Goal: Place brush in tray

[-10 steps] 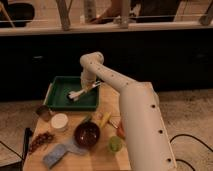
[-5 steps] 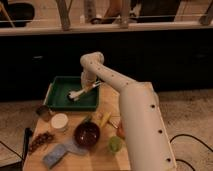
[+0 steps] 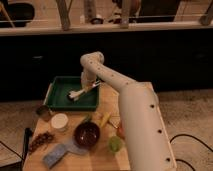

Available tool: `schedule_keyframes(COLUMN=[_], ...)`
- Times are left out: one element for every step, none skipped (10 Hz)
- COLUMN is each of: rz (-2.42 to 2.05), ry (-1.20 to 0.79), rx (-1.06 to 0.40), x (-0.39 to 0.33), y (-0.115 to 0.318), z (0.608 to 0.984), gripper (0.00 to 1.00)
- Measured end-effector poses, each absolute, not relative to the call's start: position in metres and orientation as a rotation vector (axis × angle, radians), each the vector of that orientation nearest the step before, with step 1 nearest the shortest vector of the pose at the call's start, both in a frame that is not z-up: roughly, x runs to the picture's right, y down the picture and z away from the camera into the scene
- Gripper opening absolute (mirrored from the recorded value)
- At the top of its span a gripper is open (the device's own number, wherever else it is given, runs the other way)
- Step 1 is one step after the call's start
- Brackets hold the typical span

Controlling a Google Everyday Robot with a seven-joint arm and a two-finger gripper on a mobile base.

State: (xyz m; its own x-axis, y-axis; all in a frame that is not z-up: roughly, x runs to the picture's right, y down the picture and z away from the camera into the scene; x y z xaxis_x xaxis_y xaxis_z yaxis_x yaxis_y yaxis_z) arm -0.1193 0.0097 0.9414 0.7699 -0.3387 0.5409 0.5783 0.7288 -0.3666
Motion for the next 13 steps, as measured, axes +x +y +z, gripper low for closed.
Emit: schedule_keyframes(rz=[-0.524,-0.524,-0.524,-0.525,-0.526,-0.527,-0.529,-0.531,-0.534,-0.538,-0.541,-0.543,-0.543], ry=[-0.465,-0.466,-0.468,-0.473,-0.475,-0.478,-0.481,-0.483,-0.485,-0.487,-0.488,-0.489,-0.489], rx=[-0.551,-0.552,-0.553,-0.552,-0.551,-0.552,-0.551,-0.552,-0.553,-0.555,-0.555,-0.557,-0.557], x=[-0.119,-0.121,-0.121,-0.123,-0.124,-0.124,-0.125,-0.126,-0.128,-0.129,-0.131,-0.131,-0.131], y=[0.010,0.009,0.010,0.010,0.009,0.010,0.009,0.009,0.010,0.010,0.010,0.011,0.011], z=[0.941,0.941,0.941,0.942,0.942,0.942,0.942,0.942,0.942,0.942,0.942,0.942,0.942], gripper=[0.43,0.54,0.62,0.74,0.78,0.80,0.80,0.80,0.80,0.80,0.80,0.80,0.80])
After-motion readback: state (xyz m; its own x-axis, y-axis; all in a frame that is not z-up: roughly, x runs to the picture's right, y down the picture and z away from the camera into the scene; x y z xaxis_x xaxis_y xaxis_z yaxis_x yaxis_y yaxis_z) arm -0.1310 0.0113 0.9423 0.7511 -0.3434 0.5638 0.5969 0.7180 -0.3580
